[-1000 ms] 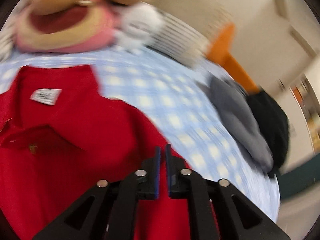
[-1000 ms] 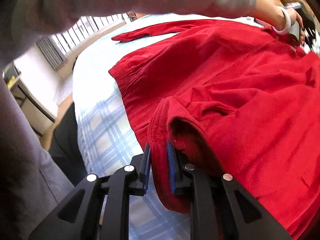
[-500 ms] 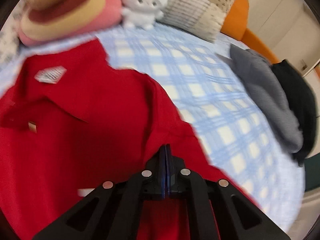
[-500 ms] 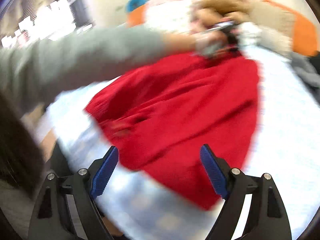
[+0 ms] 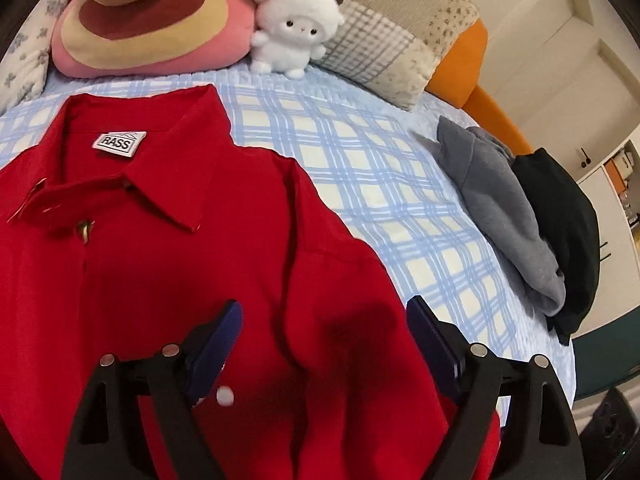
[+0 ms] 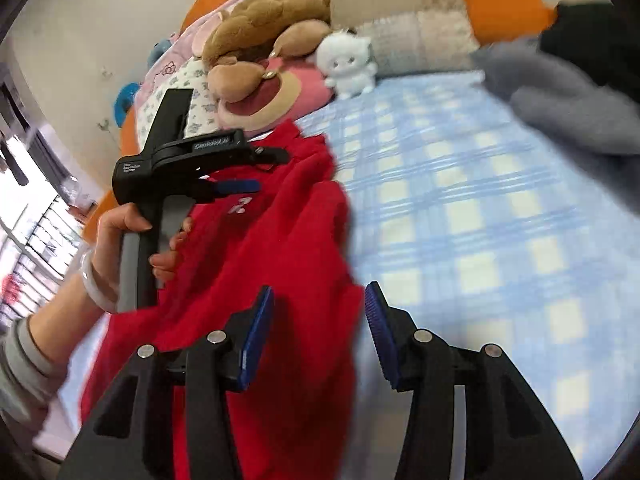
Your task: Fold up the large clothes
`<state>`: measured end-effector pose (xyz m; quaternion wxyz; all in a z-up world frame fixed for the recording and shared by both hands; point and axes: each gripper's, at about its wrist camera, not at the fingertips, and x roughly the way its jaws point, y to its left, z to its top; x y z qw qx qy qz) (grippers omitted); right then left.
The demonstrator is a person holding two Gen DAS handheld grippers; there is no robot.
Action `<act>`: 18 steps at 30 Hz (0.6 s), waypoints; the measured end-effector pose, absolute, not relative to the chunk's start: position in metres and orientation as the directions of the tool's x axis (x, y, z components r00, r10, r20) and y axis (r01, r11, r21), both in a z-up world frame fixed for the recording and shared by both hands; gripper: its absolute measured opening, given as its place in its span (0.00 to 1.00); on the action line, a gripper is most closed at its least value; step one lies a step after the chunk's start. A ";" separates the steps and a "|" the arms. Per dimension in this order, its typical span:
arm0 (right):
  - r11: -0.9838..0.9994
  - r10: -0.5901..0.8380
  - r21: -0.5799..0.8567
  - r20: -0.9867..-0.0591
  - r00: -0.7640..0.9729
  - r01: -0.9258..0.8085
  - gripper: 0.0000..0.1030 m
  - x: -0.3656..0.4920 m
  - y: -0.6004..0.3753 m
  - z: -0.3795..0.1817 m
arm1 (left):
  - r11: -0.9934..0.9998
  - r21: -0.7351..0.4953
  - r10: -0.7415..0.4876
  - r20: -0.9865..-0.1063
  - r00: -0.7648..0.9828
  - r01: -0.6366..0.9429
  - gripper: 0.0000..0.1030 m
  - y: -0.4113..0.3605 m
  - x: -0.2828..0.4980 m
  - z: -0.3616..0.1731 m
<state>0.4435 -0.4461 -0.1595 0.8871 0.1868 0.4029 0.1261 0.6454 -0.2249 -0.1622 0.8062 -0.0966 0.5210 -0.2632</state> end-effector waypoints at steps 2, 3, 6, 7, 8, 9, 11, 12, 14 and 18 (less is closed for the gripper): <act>0.900 0.378 0.431 -0.688 0.620 -0.070 0.41 0.457 -0.443 -0.169 | 0.846 -0.429 -0.518 -0.802 0.298 0.316 0.78 -0.231 0.653 -0.168; 0.895 0.388 0.441 -0.689 0.612 -0.072 0.31 0.458 -0.439 -0.173 | 0.848 -0.426 -0.513 -0.809 0.288 0.314 0.68 -0.235 0.655 -0.172; 0.893 0.394 0.444 -0.684 0.614 -0.078 0.06 0.459 -0.436 -0.175 | 0.862 -0.399 -0.488 -0.821 0.296 0.313 0.37 -0.241 0.654 -0.179; 0.901 0.381 0.425 -0.686 0.620 -0.083 0.05 0.457 -0.435 -0.171 | 0.864 -0.387 -0.481 -0.823 0.302 0.321 0.25 -0.243 0.653 -0.179; 0.910 0.361 0.407 -0.686 0.631 -0.078 0.05 0.456 -0.437 -0.168 | 0.880 -0.356 -0.450 -0.836 0.313 0.315 0.10 -0.242 0.654 -0.178; 0.915 0.341 0.399 -0.684 0.645 -0.061 0.05 0.454 -0.443 -0.164 | 0.876 -0.369 -0.460 -0.834 0.305 0.312 0.10 -0.239 0.656 -0.178; 0.915 0.325 0.401 -0.676 0.661 -0.039 0.05 0.451 -0.456 -0.158 | 0.860 -0.416 -0.498 -0.812 0.304 0.297 0.09 -0.227 0.660 -0.173; 0.924 0.305 0.382 -0.682 0.665 -0.032 0.04 0.450 -0.460 -0.158 | 0.860 -0.411 -0.497 -0.810 0.313 0.302 0.08 -0.225 0.660 -0.171; 0.935 0.279 0.354 -0.699 0.658 -0.020 0.04 0.450 -0.462 -0.164 | 0.867 -0.369 -0.477 -0.811 0.339 0.335 0.08 -0.225 0.657 -0.165; 0.963 0.192 0.270 -0.729 0.657 0.017 0.04 0.448 -0.456 -0.179 | 0.894 -0.284 -0.407 -0.839 0.361 0.347 0.08 -0.230 0.653 -0.170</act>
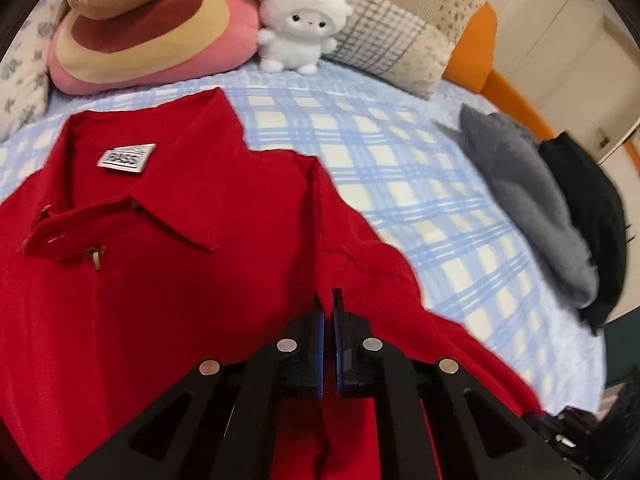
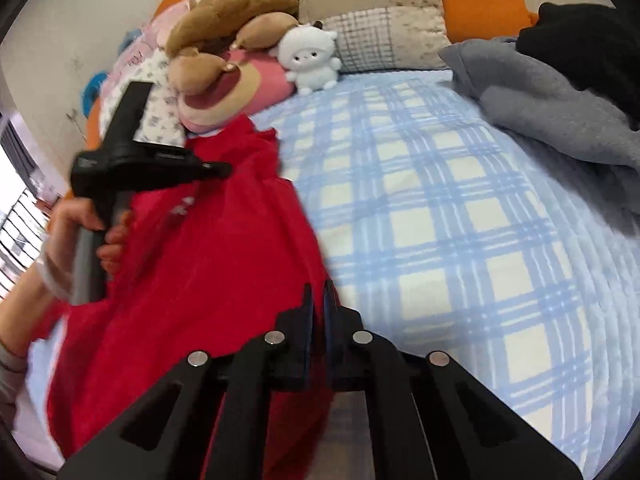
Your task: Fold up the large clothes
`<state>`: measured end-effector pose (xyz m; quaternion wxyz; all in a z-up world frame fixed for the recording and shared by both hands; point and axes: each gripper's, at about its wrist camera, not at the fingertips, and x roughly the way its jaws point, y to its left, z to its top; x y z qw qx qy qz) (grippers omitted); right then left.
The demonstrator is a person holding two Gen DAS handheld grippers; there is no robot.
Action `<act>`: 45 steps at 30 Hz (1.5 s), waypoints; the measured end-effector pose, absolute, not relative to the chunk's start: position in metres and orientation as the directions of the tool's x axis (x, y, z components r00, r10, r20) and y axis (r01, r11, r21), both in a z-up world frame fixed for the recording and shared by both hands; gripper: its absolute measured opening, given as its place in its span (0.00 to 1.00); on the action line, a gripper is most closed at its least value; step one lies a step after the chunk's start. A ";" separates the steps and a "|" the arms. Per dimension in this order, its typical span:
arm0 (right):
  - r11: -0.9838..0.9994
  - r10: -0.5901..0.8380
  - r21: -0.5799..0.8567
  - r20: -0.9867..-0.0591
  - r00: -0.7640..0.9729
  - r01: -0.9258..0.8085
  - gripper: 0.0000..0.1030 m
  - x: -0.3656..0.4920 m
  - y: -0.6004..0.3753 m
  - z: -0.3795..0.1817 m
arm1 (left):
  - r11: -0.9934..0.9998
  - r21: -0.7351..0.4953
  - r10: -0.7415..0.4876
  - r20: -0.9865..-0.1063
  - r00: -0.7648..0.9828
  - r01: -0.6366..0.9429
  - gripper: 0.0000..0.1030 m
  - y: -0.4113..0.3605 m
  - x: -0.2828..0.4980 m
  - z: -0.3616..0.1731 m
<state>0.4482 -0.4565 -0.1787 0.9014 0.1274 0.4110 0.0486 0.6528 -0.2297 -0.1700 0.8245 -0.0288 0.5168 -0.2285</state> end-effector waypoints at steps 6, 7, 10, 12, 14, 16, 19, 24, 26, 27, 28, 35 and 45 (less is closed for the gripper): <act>0.978 0.138 0.207 -0.727 0.673 0.023 0.17 0.440 -0.448 -0.180 | 0.913 -0.290 -0.385 -0.842 0.377 0.287 0.12 -0.218 0.656 -0.182; 0.979 0.125 0.202 -0.722 0.681 0.035 0.41 0.437 -0.451 -0.174 | 0.922 -0.269 -0.367 -0.838 0.404 0.280 0.16 -0.218 0.655 -0.176; 0.967 0.133 0.251 -0.616 0.777 0.033 0.71 0.413 -0.465 -0.147 | 0.951 -0.191 -0.299 -0.774 0.558 0.244 0.21 -0.210 0.647 -0.146; 0.953 0.165 0.301 -0.563 0.810 0.015 0.57 0.407 -0.474 -0.134 | 0.934 -0.257 -0.355 -0.748 0.560 0.249 0.21 -0.207 0.646 -0.136; 0.942 0.204 0.336 -0.578 0.790 0.002 0.29 0.414 -0.477 -0.132 | 0.904 -0.296 -0.418 -0.762 0.495 0.307 0.21 -0.223 0.648 -0.136; 0.943 0.232 0.331 -0.614 0.755 -0.021 0.15 0.422 -0.469 -0.138 | 0.878 -0.282 -0.450 -0.763 0.465 0.387 0.21 -0.246 0.639 -0.139; 0.939 0.290 0.336 -0.672 0.682 -0.068 0.13 0.424 -0.447 -0.159 | 0.863 -0.243 -0.438 -0.798 0.415 0.443 0.21 -0.277 0.631 -0.157; 0.950 0.309 0.279 -0.752 0.583 -0.142 0.13 0.405 -0.400 -0.205 | 0.895 -0.240 -0.396 -0.816 0.421 0.375 0.16 -0.281 0.643 -0.183; 0.960 0.281 0.228 -0.752 0.597 -0.164 0.13 0.391 -0.390 -0.204 | 0.903 -0.228 -0.379 -0.824 0.421 0.365 0.15 -0.282 0.648 -0.182; 0.961 0.278 0.225 -0.755 0.594 -0.164 0.13 0.386 -0.389 -0.200 | 0.905 -0.215 -0.368 -0.829 0.421 0.367 0.15 -0.283 0.650 -0.182; 0.963 0.270 0.215 -0.754 0.599 -0.163 0.12 0.381 -0.386 -0.197 | 0.909 -0.207 -0.357 -0.834 0.421 0.362 0.15 -0.285 0.650 -0.179; 0.919 0.381 0.203 -0.675 0.632 -0.337 0.12 0.322 -0.344 -0.154 | 0.844 -0.311 -0.493 -0.771 0.404 0.437 0.18 -0.263 0.605 -0.136; 0.917 0.350 0.156 -0.753 0.557 -0.366 0.12 0.293 -0.298 -0.201 | 0.840 -0.344 -0.490 -0.812 0.316 0.419 0.17 -0.214 0.516 -0.183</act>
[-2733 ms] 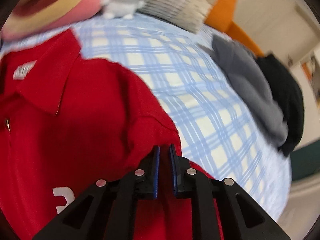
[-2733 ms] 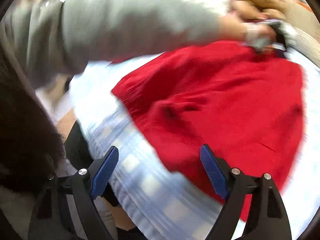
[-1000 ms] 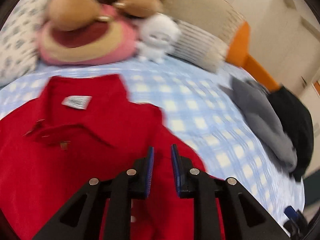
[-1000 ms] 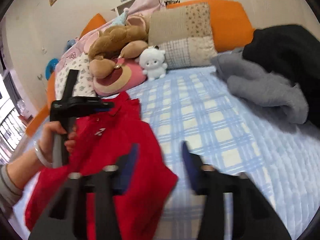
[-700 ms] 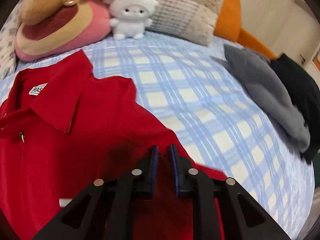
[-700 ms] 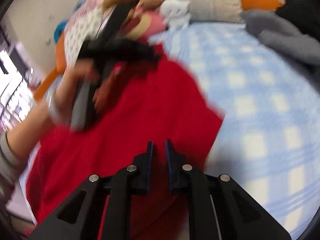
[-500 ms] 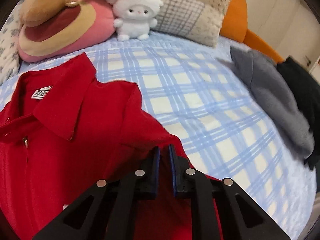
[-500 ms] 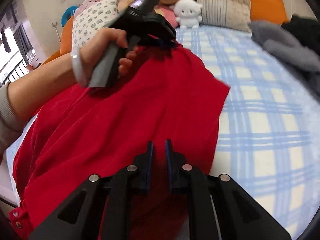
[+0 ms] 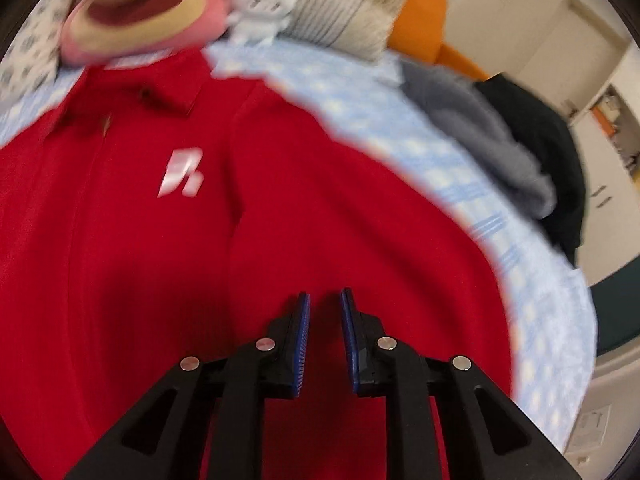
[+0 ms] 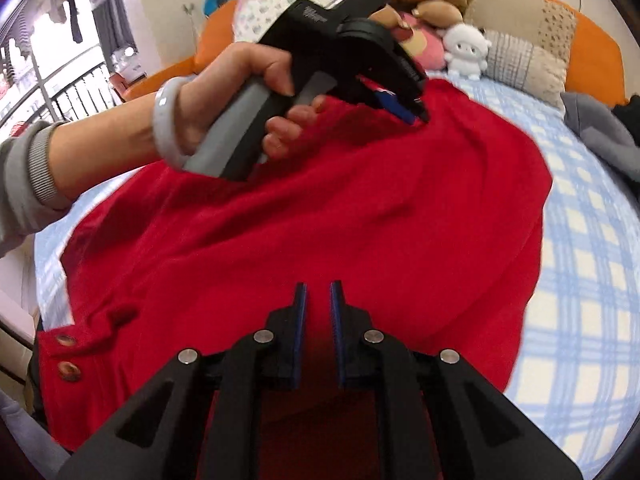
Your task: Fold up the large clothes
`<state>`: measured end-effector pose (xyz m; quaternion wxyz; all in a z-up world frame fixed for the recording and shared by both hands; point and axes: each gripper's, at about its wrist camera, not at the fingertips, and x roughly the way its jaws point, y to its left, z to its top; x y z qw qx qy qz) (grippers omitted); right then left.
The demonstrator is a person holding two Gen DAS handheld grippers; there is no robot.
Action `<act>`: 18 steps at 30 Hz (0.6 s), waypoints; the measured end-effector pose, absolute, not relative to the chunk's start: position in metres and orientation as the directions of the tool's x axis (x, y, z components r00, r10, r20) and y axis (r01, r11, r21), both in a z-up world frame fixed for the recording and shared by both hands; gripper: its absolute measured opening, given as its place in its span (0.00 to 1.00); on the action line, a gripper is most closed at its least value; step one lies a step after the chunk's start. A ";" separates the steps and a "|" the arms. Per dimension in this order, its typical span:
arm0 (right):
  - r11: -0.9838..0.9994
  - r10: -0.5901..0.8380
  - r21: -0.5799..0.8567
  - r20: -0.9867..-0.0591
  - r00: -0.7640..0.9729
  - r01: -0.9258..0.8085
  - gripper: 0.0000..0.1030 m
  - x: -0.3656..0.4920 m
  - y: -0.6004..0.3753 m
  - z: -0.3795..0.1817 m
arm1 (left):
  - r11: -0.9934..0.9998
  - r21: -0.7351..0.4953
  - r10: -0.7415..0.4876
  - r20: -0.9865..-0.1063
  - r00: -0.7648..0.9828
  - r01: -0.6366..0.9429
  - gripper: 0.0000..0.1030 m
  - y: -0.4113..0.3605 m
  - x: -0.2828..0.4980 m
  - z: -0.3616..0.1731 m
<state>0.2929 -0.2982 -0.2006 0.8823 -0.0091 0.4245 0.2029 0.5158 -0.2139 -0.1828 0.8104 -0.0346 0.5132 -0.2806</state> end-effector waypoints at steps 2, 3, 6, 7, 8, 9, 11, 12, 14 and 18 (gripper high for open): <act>0.923 0.345 0.165 -0.757 0.556 -0.348 0.12 0.295 -0.297 -0.207 | 0.850 -0.324 -0.483 -0.794 0.369 0.415 0.08 -0.210 0.512 -0.189; 0.926 0.333 0.153 -0.759 0.560 -0.344 0.12 0.295 -0.295 -0.206 | 0.853 -0.317 -0.479 -0.790 0.381 0.415 0.08 -0.209 0.511 -0.191; 0.937 0.298 0.120 -0.765 0.571 -0.328 0.12 0.293 -0.290 -0.202 | 0.855 -0.323 -0.481 -0.789 0.383 0.406 0.08 -0.209 0.513 -0.188; 0.940 0.289 0.112 -0.762 0.579 -0.321 0.13 0.287 -0.289 -0.201 | 0.857 -0.341 -0.485 -0.788 0.379 0.386 0.09 -0.205 0.513 -0.184; 0.941 0.291 0.115 -0.756 0.586 -0.319 0.14 0.282 -0.286 -0.195 | 0.856 -0.362 -0.495 -0.779 0.384 0.370 0.20 -0.197 0.509 -0.177; 0.939 0.297 0.118 -0.751 0.589 -0.323 0.14 0.279 -0.284 -0.193 | 0.850 -0.378 -0.510 -0.765 0.393 0.367 0.33 -0.190 0.506 -0.171; 0.939 0.288 0.092 -0.737 0.611 -0.332 0.17 0.270 -0.277 -0.181 | 0.836 -0.382 -0.536 -0.725 0.433 0.395 0.54 -0.166 0.486 -0.147; 0.936 0.281 0.061 -0.722 0.633 -0.345 0.24 0.266 -0.268 -0.172 | 0.833 -0.378 -0.541 -0.709 0.452 0.405 0.76 -0.152 0.475 -0.137; 0.933 0.274 0.024 -0.694 0.665 -0.360 0.64 0.263 -0.257 -0.160 | 0.832 -0.394 -0.551 -0.673 0.494 0.390 0.90 -0.106 0.453 -0.118; 0.911 0.323 0.019 -0.656 0.682 -0.413 0.63 0.273 -0.225 -0.132 | 0.824 -0.505 -0.555 -0.626 0.547 0.258 0.90 0.016 0.423 -0.101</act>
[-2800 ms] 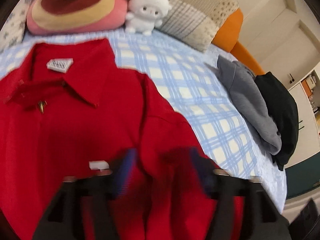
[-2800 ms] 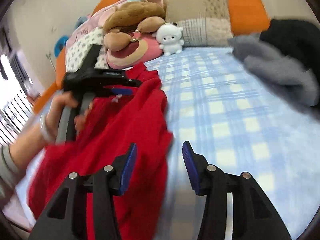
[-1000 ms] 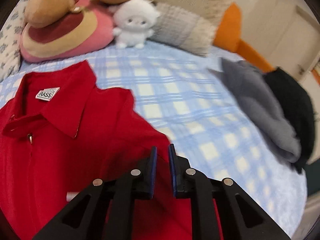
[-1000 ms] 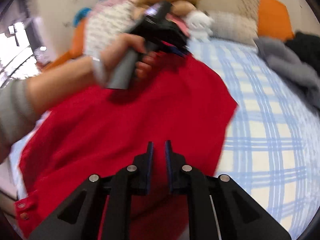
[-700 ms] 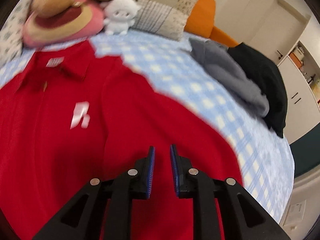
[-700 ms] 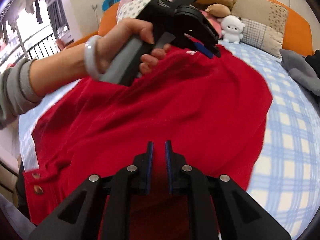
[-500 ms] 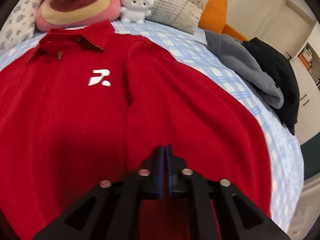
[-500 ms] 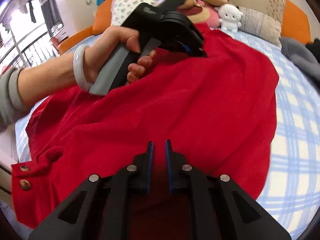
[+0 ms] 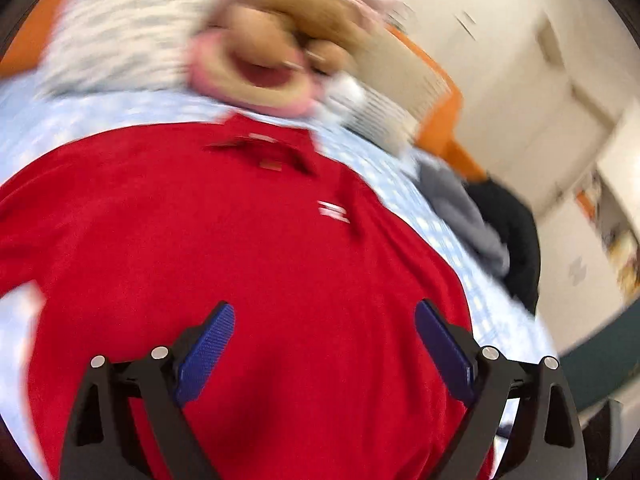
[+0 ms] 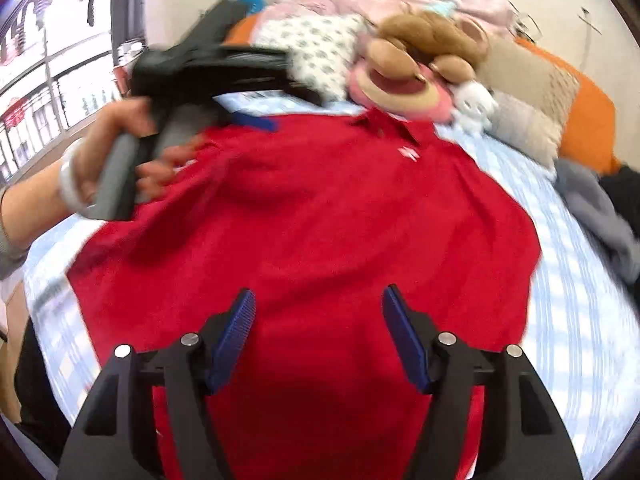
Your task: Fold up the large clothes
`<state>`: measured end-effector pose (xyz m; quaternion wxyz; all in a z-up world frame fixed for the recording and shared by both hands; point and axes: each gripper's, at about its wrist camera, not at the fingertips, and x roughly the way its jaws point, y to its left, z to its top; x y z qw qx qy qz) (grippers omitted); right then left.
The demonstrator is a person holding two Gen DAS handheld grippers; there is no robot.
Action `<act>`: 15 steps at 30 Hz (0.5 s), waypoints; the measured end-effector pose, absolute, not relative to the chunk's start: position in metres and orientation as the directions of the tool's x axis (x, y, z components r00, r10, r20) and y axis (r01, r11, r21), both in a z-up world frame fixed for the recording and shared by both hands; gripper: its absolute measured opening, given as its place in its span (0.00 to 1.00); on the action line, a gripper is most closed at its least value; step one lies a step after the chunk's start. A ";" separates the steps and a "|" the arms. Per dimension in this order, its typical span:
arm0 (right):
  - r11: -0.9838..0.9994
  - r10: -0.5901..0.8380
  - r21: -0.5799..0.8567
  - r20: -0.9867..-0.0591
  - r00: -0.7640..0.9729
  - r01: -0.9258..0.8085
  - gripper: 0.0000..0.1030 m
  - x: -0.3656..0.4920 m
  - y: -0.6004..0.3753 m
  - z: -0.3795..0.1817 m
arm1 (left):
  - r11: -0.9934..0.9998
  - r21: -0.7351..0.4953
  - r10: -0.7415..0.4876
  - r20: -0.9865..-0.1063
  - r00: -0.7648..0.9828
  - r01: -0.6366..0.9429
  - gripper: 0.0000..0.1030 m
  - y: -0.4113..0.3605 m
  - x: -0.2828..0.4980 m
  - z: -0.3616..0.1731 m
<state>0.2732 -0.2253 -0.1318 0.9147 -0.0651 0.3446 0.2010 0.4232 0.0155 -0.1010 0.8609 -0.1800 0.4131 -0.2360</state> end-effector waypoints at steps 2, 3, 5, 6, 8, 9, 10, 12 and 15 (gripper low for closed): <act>0.906 0.340 0.031 -0.648 0.682 -0.423 0.63 0.282 -0.211 -0.121 | 0.828 -0.541 -0.512 -0.619 0.595 0.150 0.90 0.091 0.407 -0.099; 0.904 0.344 0.032 -0.645 0.682 -0.426 0.63 0.284 -0.206 -0.118 | 0.831 -0.547 -0.482 -0.618 0.621 0.101 0.90 0.128 0.398 -0.099; 0.900 0.354 0.032 -0.638 0.684 -0.436 0.64 0.290 -0.194 -0.112 | 0.830 -0.558 -0.398 -0.627 0.670 -0.029 0.90 0.215 0.376 -0.105; 0.896 0.361 0.033 -0.638 0.681 -0.444 0.65 0.292 -0.186 -0.110 | 0.812 -0.577 -0.372 -0.625 0.686 -0.085 0.90 0.253 0.366 -0.109; 0.888 0.372 0.035 -0.640 0.672 -0.459 0.65 0.297 -0.171 -0.107 | 0.763 -0.617 -0.321 -0.623 0.713 -0.195 0.90 0.317 0.347 -0.119; 0.885 0.376 0.036 -0.644 0.667 -0.464 0.65 0.297 -0.164 -0.106 | 0.728 -0.639 -0.294 -0.618 0.729 -0.249 0.90 0.350 0.334 -0.127; 0.883 0.377 0.036 -0.649 0.660 -0.469 0.65 0.300 -0.157 -0.106 | 0.685 -0.661 -0.262 -0.617 0.742 -0.307 0.90 0.383 0.320 -0.135; 0.875 0.384 0.040 -0.663 0.642 -0.482 0.65 0.300 -0.141 -0.110 | 0.619 -0.687 -0.216 -0.615 0.759 -0.380 0.90 0.427 0.299 -0.149; 0.864 0.385 0.031 -0.684 0.619 -0.503 0.65 0.301 -0.120 -0.118 | 0.546 -0.706 -0.162 -0.618 0.769 -0.452 0.90 0.475 0.275 -0.170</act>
